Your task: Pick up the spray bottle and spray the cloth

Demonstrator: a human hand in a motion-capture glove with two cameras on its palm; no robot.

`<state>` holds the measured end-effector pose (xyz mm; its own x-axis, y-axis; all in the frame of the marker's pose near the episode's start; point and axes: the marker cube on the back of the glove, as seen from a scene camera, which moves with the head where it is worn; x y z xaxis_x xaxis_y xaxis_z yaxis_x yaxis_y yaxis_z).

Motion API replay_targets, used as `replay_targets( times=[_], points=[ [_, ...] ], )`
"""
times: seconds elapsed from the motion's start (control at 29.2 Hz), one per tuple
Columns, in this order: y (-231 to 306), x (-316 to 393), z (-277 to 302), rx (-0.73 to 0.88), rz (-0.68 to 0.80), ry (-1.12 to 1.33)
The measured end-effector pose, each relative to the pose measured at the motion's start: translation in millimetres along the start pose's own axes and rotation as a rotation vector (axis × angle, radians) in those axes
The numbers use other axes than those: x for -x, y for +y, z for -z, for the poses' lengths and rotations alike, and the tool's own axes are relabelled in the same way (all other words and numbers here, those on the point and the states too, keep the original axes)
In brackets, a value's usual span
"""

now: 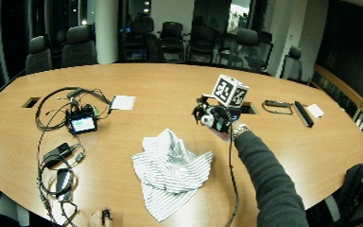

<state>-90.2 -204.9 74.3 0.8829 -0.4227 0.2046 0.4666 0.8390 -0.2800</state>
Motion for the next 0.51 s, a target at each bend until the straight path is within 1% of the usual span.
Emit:
replay_targets(
  times=[0.27,0.51],
  points=[
    [15,33,-5,0.223,0.042,0.230],
    [24,62,-36,0.434,0.053,0.441]
  ],
)
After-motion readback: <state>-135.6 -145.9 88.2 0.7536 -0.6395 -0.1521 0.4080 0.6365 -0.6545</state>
